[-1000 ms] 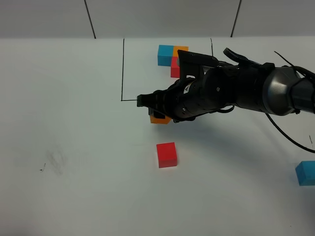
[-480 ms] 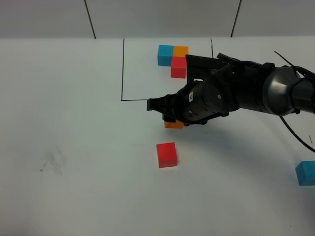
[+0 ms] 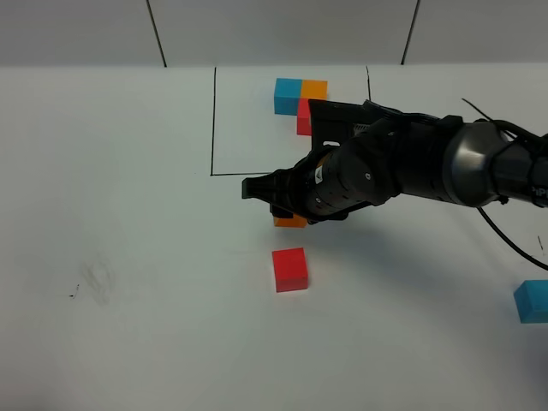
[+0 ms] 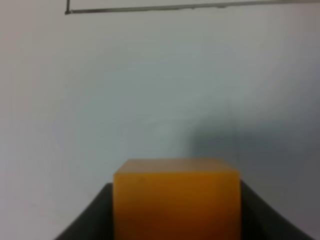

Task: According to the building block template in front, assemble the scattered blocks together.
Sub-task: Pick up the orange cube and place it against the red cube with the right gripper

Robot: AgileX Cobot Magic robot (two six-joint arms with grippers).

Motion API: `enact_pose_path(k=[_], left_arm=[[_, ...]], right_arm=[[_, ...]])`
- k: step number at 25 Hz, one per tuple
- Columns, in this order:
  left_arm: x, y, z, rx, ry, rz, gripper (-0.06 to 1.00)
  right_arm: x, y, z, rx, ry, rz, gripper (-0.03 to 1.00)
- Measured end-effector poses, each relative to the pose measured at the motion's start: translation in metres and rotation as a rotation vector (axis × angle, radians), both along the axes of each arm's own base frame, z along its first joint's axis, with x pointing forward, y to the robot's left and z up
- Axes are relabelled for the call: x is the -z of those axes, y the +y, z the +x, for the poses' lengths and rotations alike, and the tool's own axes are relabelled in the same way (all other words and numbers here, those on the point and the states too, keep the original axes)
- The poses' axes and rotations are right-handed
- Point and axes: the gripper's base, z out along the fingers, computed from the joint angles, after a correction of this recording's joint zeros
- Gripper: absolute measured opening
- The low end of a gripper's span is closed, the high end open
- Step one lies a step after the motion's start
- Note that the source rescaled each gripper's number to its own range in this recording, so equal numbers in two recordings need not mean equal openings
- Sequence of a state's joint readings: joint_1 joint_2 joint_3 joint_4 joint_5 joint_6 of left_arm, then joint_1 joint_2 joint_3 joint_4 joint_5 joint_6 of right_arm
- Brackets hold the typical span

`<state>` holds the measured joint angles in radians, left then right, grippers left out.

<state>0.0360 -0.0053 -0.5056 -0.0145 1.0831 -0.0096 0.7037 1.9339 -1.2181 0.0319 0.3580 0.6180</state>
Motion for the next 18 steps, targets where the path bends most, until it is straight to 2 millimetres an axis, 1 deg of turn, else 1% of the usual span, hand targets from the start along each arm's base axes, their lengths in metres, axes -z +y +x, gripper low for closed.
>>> enact_pose_path(k=[6, 13, 18], left_arm=[[0.0, 0.0, 0.0, 0.0, 0.0, 0.0, 0.0], [0.0, 0.0, 0.0, 0.0, 0.0, 0.0, 0.0], [0.0, 0.0, 0.0, 0.0, 0.0, 0.0, 0.0]], right_arm=[[0.015, 0.017, 0.006, -0.031, 0.033, -0.039, 0.47], [0.018, 0.02, 0.004, -0.037, 0.041, -0.05, 0.47], [0.033, 0.026, -0.001, -0.05, 0.067, -0.077, 0.47]])
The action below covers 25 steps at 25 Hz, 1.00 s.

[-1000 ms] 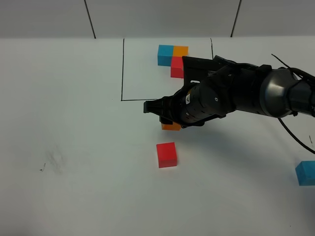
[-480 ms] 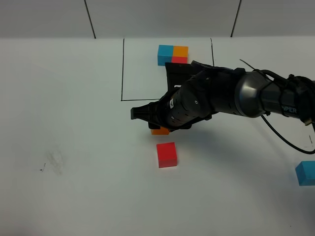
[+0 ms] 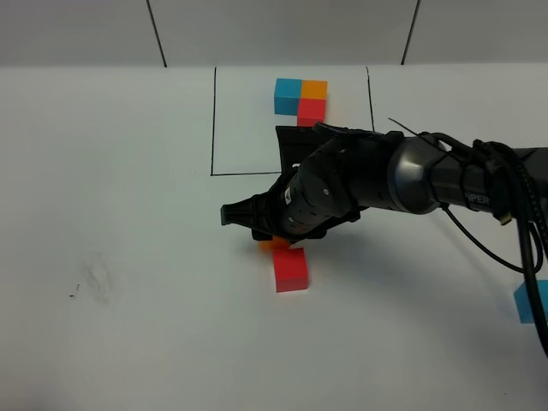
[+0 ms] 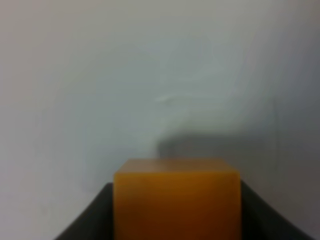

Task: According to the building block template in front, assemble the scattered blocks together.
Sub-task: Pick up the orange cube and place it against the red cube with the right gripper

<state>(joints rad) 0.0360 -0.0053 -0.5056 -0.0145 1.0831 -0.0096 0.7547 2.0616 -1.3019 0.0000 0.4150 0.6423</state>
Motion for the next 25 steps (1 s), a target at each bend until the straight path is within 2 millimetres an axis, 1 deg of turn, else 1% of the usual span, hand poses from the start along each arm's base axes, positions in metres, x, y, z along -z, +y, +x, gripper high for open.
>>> enact_pose_path(k=[3, 5, 15, 25], left_arm=[[0.0, 0.0, 0.0, 0.0, 0.0, 0.0, 0.0], [0.0, 0.0, 0.0, 0.0, 0.0, 0.0, 0.0], [0.0, 0.0, 0.0, 0.0, 0.0, 0.0, 0.0], [0.0, 0.0, 0.0, 0.0, 0.0, 0.0, 0.0]], right_arm=[[0.01, 0.002, -0.002, 0.001, 0.019, -0.013, 0.47], [0.011, 0.002, -0.002, 0.004, 0.02, -0.018, 0.47], [0.012, -0.009, 0.001, 0.082, 0.02, -0.117, 0.47], [0.012, -0.008, 0.0, 0.111, 0.036, -0.108, 0.47]])
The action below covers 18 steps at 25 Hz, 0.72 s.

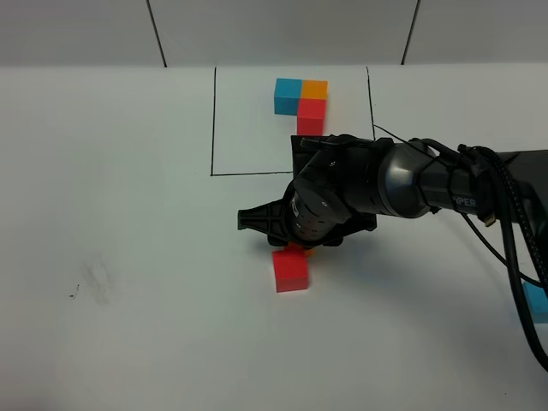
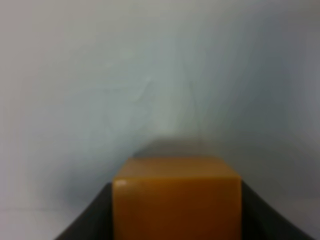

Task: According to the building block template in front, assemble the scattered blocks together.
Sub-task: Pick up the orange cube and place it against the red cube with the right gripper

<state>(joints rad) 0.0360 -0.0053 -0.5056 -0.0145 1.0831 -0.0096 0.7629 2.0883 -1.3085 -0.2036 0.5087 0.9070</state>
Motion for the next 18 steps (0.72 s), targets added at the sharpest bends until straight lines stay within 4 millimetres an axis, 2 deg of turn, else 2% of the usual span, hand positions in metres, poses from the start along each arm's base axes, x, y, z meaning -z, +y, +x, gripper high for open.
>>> enact_pose_path(k=[18], left_arm=[[0.0, 0.0, 0.0, -0.001, 0.0, -0.001, 0.0]], right_arm=[[-0.003, 0.015, -0.009, -0.005, 0.008, 0.043, 0.47]])
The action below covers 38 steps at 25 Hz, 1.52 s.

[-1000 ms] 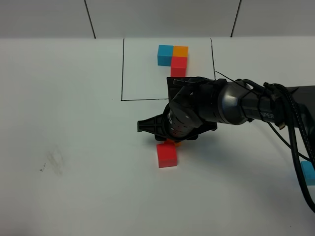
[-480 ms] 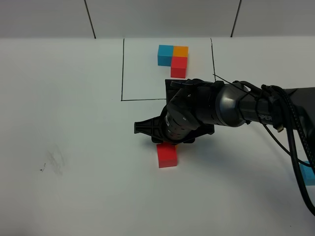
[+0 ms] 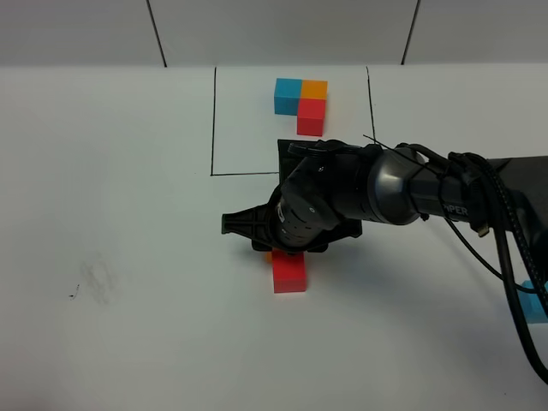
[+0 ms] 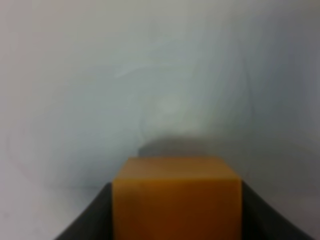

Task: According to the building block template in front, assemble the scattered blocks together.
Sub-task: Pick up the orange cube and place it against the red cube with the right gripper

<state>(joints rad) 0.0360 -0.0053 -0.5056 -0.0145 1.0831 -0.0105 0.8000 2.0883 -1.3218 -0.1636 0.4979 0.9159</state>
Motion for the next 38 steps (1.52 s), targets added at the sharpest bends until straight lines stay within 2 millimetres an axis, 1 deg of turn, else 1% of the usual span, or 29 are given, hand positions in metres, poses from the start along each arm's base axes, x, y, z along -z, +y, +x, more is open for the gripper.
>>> enact_pose_path(k=[6, 14, 21, 38], left_arm=[[0.0, 0.0, 0.0, 0.0, 0.0, 0.0, 0.0], [0.0, 0.0, 0.0, 0.0, 0.0, 0.0, 0.0], [0.0, 0.0, 0.0, -0.001, 0.0, -0.002, 0.0], [-0.0001, 0.0, 0.0, -0.001, -0.001, -0.001, 0.0]], right_arm=[[0.0054, -0.0019, -0.0006, 0.023, 0.018, -0.027, 0.47], [0.0061, -0.0016, 0.0001, 0.027, 0.022, -0.034, 0.47], [0.0076, 0.0008, -0.0015, -0.023, 0.012, -0.053, 0.47], [0.008, 0.0014, -0.0018, -0.031, 0.009, -0.055, 0.47]])
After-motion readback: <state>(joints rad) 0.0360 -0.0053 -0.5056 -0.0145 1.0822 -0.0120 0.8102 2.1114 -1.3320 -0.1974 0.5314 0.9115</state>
